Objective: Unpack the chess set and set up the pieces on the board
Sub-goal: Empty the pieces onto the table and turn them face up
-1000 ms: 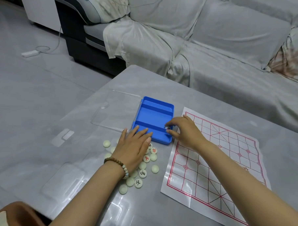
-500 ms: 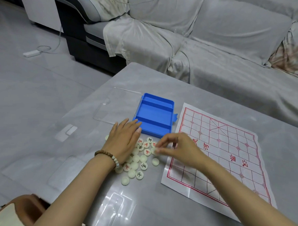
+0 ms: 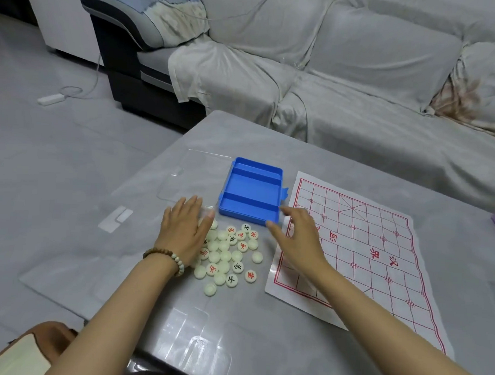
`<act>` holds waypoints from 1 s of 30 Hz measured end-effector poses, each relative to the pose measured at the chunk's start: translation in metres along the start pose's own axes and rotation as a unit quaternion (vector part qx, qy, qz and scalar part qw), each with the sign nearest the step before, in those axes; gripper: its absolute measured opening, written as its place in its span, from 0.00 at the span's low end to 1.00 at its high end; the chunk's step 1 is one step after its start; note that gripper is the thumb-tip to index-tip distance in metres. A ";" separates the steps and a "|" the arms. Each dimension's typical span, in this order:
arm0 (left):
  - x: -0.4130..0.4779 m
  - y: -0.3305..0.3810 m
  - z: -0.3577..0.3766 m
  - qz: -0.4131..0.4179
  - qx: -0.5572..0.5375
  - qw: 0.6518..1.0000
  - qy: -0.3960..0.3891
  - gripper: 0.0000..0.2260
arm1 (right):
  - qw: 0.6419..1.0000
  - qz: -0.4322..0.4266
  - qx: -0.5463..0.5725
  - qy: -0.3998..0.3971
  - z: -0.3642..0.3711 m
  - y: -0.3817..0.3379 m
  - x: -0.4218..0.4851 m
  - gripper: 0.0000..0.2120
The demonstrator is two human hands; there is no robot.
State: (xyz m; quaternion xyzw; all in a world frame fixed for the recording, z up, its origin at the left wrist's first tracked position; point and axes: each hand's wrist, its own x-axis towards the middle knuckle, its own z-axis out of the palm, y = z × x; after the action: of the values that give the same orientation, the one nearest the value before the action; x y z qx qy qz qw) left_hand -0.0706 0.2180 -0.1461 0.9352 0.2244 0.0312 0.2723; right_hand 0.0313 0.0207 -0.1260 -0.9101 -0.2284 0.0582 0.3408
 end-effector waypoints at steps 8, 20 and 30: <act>0.015 0.017 0.011 0.003 -0.016 1.000 -0.025 0.25 | 0.995 0.099 -0.008 -0.015 0.031 -0.003 0.048 0.22; 0.022 0.045 0.000 0.037 -0.259 0.954 0.148 0.24 | 0.869 0.156 0.463 0.073 -0.001 -0.039 0.047 0.19; -0.023 0.130 -0.004 -0.084 -0.640 0.747 -0.156 0.24 | 0.827 0.125 0.533 0.131 -0.109 0.009 -0.031 0.18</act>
State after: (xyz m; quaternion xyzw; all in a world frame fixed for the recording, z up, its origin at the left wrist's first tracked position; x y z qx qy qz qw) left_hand -0.0396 0.1122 -0.0735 0.5107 0.1839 -0.0016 0.8399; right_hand 0.0355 -0.0644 -0.0509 -0.6071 0.0008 0.0931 0.7891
